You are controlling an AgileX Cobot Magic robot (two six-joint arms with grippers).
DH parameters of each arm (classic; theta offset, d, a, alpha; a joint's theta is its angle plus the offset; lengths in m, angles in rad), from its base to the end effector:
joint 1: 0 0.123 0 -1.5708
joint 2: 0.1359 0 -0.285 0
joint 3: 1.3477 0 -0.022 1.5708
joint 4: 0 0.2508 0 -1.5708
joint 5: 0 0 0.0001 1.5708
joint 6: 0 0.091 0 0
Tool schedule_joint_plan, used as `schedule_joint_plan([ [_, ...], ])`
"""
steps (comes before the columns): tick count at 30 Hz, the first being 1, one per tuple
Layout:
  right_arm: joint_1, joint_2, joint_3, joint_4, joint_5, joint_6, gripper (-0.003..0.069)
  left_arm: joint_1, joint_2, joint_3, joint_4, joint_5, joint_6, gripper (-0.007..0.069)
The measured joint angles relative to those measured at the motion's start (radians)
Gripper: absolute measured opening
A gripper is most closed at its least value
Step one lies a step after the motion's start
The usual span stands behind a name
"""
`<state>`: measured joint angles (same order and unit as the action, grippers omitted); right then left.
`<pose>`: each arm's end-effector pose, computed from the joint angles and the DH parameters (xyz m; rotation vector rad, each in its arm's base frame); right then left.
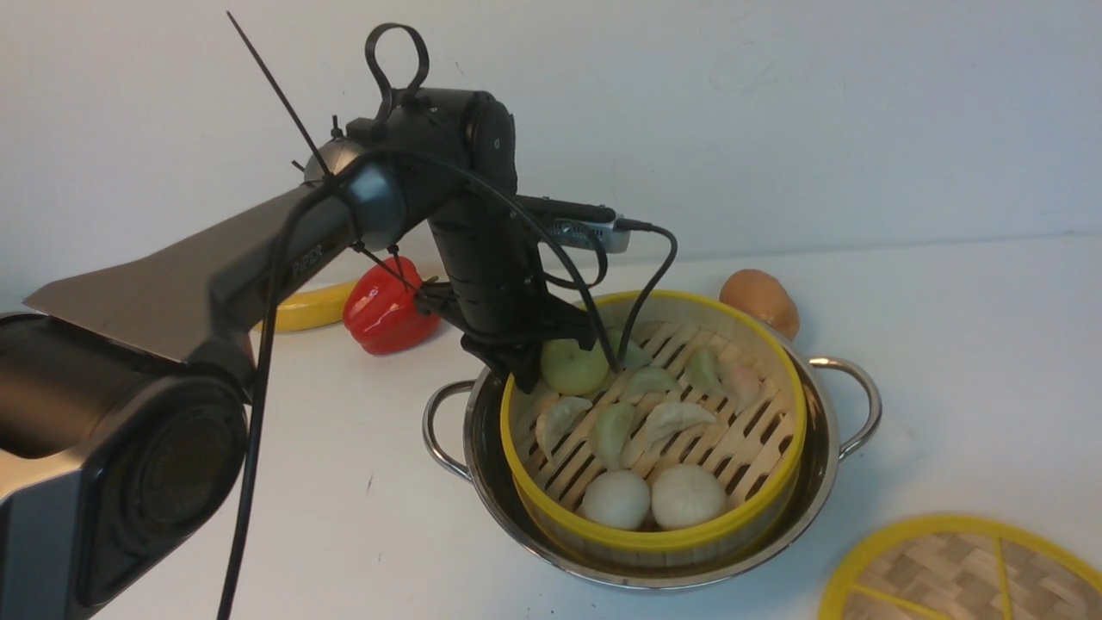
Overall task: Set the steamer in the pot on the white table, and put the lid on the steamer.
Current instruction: 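Place the bamboo steamer basket with dumplings into the steel pot with the left gripper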
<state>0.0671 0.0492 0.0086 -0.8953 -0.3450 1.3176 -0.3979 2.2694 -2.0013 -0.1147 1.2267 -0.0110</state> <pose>0.0533 0.0276 0.2265 0.0287 1.3550 0.6150 0.4356 -0.1937 0.2017 0.5321 2.9494 -0.2130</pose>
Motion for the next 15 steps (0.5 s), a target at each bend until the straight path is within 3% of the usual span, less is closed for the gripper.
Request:
schedule_joint_plan([
  [15,0.0,0.0,0.0,0.0,0.0,0.0,0.0244,0.0,0.017,0.0,0.01,0.0,0.002,0.0048],
])
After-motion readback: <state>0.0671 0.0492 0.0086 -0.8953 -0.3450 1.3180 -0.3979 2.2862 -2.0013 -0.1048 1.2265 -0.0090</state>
